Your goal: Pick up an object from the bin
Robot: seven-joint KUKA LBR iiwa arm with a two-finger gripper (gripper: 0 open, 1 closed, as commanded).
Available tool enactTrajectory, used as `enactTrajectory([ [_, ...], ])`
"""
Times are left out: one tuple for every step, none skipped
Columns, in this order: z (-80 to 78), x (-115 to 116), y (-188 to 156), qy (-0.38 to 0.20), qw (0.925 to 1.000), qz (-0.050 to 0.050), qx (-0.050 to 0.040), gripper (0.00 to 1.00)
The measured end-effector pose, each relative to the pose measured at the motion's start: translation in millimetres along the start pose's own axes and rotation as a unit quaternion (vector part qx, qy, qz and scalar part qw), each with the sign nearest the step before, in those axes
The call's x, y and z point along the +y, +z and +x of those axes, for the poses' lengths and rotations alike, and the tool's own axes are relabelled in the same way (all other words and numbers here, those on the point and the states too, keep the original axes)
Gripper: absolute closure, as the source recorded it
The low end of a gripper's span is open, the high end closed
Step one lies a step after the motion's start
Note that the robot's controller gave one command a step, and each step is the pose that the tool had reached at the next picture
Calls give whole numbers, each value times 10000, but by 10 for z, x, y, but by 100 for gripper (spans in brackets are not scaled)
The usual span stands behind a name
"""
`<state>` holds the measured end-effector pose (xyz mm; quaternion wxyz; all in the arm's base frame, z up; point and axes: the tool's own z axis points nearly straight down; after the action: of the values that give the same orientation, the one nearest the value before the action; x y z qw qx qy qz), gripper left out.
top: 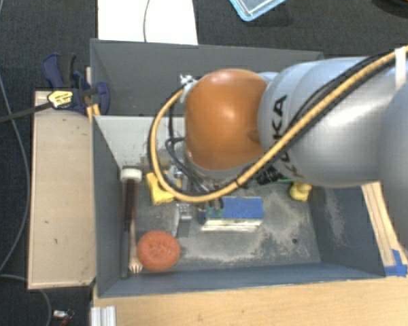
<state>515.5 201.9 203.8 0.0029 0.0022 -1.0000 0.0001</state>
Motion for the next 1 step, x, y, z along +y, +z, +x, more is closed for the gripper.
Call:
enactTrajectory([
  [-20, -12, -44, 28, 10000, -8, -40, 0],
])
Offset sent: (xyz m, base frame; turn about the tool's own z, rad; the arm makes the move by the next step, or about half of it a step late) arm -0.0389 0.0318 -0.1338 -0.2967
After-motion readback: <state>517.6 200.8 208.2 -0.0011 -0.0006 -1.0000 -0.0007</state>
